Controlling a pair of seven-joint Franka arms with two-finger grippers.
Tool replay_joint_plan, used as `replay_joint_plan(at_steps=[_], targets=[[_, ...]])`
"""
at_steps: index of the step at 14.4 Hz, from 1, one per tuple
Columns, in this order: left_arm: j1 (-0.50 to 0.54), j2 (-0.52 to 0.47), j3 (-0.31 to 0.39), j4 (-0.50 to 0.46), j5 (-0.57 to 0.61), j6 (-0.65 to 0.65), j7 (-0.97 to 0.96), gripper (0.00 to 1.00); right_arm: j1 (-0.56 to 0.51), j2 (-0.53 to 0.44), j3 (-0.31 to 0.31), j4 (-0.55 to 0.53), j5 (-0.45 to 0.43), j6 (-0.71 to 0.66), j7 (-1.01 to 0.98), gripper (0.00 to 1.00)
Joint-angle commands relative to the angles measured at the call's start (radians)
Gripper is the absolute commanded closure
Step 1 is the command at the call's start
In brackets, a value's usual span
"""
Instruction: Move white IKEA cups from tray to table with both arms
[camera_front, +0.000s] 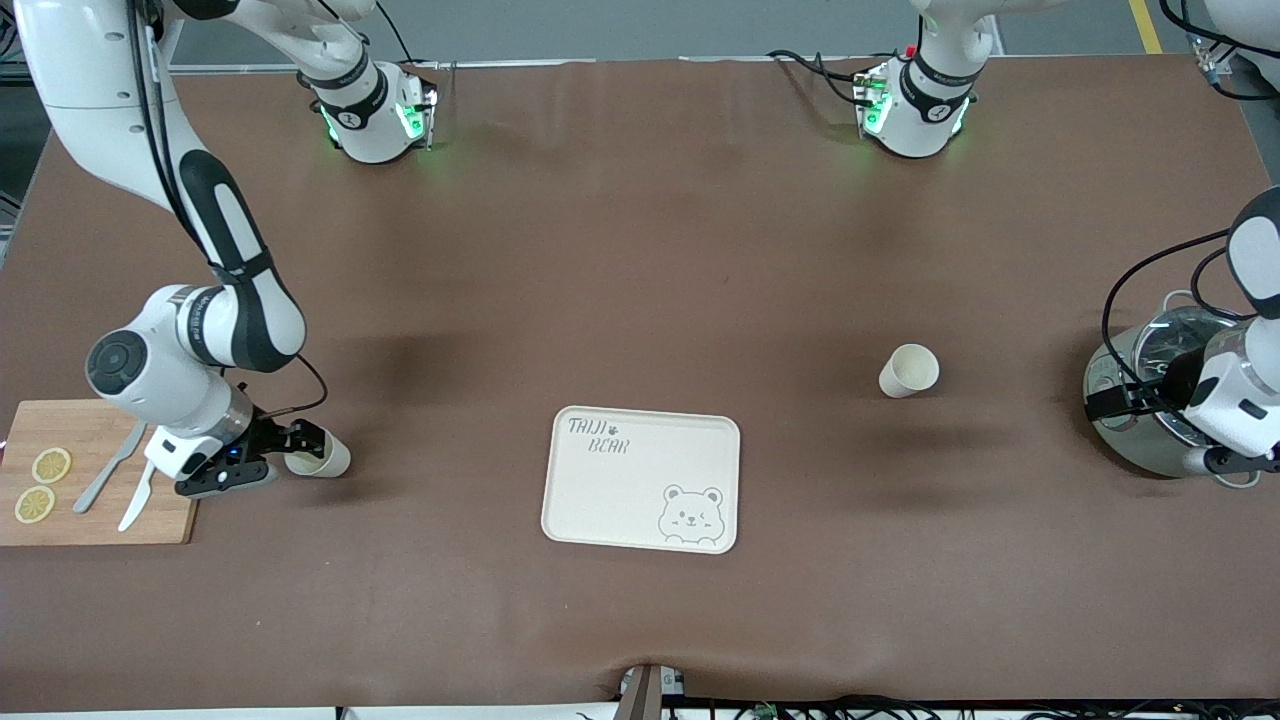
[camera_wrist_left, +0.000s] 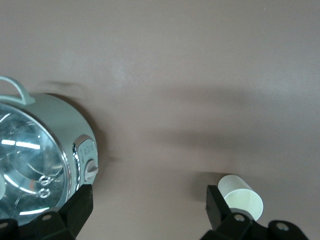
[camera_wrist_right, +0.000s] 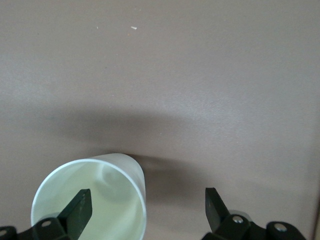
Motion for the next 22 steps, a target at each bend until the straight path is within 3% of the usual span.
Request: replay_joint_plan(at_steps=[1,4,8,10,16,22], targets=[[-0.004,0.007,-0.008,0.033,0.000,0.039,0.013,0.00,-0.024,-0.038,0.015,0.051,0.017,-0.109,-0.032,0.00],[-0.008,0.023,-0.060,0.091,0.000,0.050,-0.001,0.00,-0.036,-0.063,0.012,0.175,0.017,-0.318,-0.027,0.00],[-0.005,-0.019,-0.149,0.091,0.002,0.049,-0.006,0.00,-0.041,-0.069,0.005,0.459,0.002,-0.708,-0.021,0.00],[-0.005,-0.022,-0.169,0.091,0.003,0.049,-0.006,0.00,-0.035,-0.072,-0.012,0.540,0.002,-0.829,-0.001,0.00],[-0.005,-0.045,-0.179,0.087,0.008,0.032,0.072,0.00,-0.031,-0.320,-0.009,0.558,-0.067,-1.078,0.102,0.00],[-0.004,-0.161,-0.196,0.088,0.006,-0.170,0.057,0.00,-0.045,-0.469,-0.009,0.544,-0.089,-1.184,0.134,0.00]])
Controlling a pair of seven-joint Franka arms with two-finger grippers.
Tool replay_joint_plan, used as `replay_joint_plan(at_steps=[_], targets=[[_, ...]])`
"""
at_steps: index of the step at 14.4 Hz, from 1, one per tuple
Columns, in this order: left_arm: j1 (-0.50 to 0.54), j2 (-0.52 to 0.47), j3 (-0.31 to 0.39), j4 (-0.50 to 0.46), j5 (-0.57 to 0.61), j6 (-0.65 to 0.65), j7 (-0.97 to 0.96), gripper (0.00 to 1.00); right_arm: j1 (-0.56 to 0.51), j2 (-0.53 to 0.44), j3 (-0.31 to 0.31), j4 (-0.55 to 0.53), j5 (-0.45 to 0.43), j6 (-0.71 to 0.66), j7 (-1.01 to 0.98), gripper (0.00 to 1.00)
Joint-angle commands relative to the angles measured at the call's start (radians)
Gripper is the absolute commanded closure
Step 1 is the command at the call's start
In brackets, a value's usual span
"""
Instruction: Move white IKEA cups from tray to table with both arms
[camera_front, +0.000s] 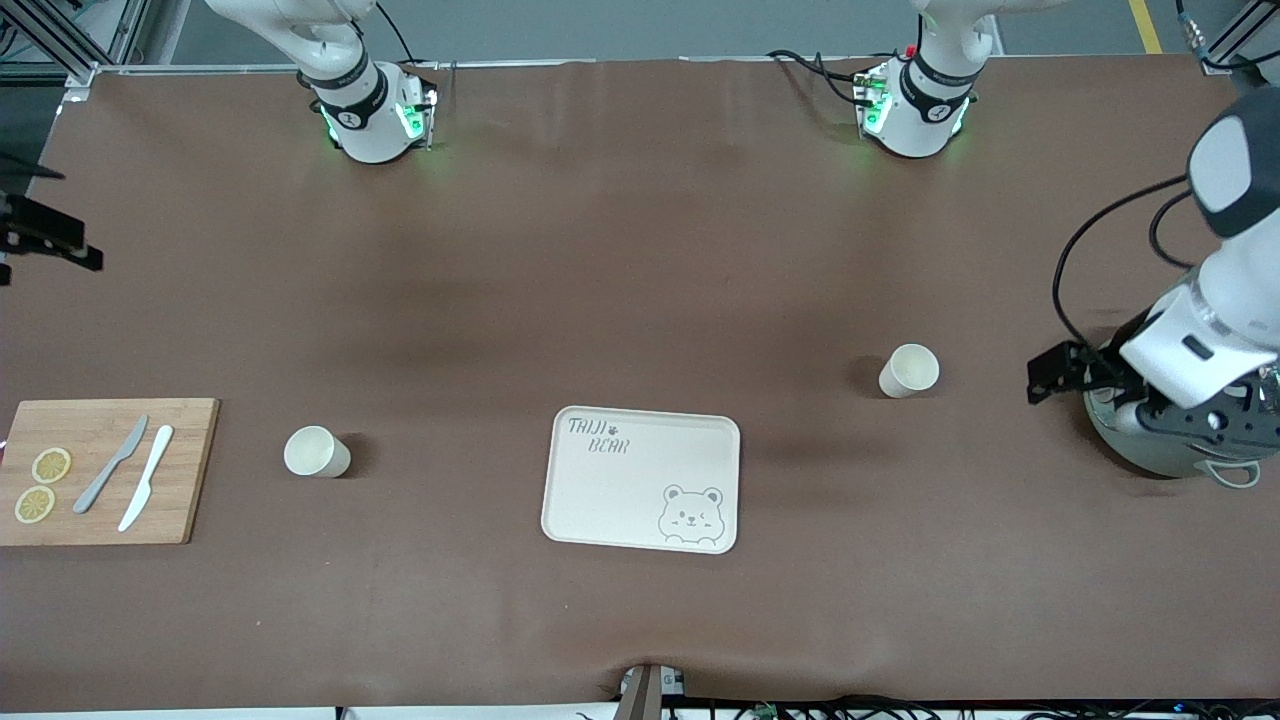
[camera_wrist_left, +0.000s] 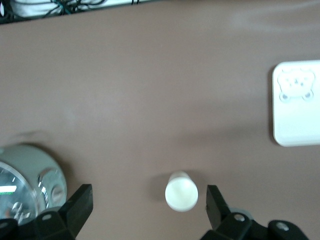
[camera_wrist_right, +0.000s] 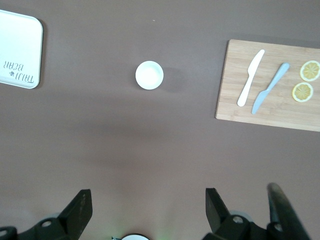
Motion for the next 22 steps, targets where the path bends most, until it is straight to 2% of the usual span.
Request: replay_joint_plan(at_steps=[1,3,5,10,19,22], targets=[[0.005,-0.068,-0.007,-0.014,0.006,-0.077,0.000,0.00,-0.010,-0.052,0.018,-0.038,-0.022,-0.019,0.053,0.00],[-0.002,-0.109,-0.005,-0.012,0.006,-0.132,-0.015,0.00,-0.002,-0.049,0.024,-0.040,-0.031,-0.009,0.134,0.00],[-0.031,-0.163,0.005,-0.010,0.003,-0.195,-0.018,0.00,0.039,-0.040,0.026,-0.058,-0.091,0.041,0.140,0.00],[-0.073,-0.188,-0.009,-0.012,0.006,-0.275,-0.113,0.00,0.046,-0.040,0.024,-0.201,-0.103,0.176,0.131,0.00],[-0.073,-0.206,-0.007,-0.012,0.005,-0.278,-0.046,0.00,0.033,-0.038,0.021,-0.208,-0.099,0.203,0.128,0.00],[-0.073,-0.206,-0.005,-0.010,0.008,-0.331,0.014,0.00,0.029,-0.038,0.021,-0.207,-0.077,0.204,0.134,0.00]])
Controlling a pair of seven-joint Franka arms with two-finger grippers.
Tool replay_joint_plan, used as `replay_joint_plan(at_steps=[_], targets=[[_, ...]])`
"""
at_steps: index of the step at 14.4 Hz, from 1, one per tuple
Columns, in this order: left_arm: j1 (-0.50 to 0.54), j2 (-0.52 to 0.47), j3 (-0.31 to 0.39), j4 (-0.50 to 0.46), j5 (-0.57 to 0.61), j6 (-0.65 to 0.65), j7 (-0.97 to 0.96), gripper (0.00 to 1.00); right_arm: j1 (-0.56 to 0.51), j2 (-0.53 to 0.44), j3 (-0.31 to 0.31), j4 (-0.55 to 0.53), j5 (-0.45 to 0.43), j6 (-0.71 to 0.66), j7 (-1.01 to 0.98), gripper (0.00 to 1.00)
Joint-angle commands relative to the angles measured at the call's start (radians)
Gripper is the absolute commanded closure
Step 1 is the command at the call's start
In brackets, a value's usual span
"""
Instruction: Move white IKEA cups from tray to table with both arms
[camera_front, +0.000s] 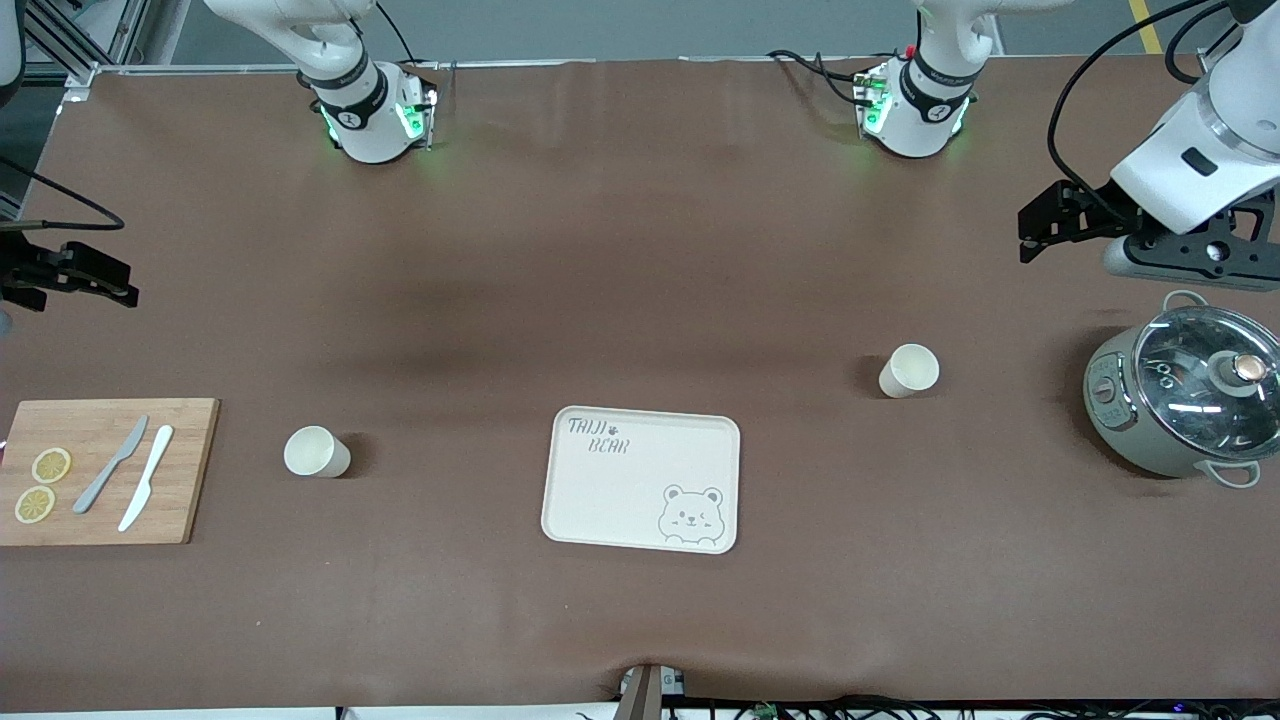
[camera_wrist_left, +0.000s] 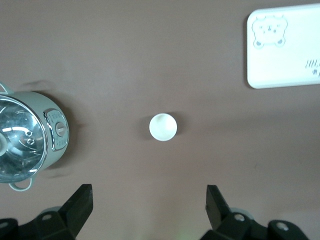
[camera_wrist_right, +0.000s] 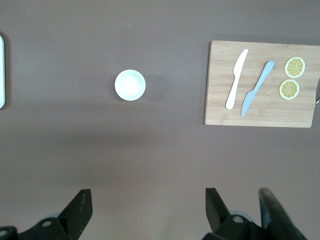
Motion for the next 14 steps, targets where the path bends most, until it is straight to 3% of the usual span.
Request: replay_joint_plan(at_steps=[1,5,14], targets=[[0.006,-0.020,0.002,-0.007,0.008,-0.055,0.092,0.00,-0.009,-0.021,0.004,-0.022,0.035,0.010,0.020,0.00],[0.006,-0.020,0.002,-0.007,0.006,-0.073,0.088,0.00,-0.019,-0.021,0.002,-0.022,0.096,0.007,0.109,0.00],[0.007,-0.020,0.007,-0.007,0.006,-0.075,0.045,0.00,-0.018,-0.018,0.002,-0.025,0.098,0.005,0.112,0.00]])
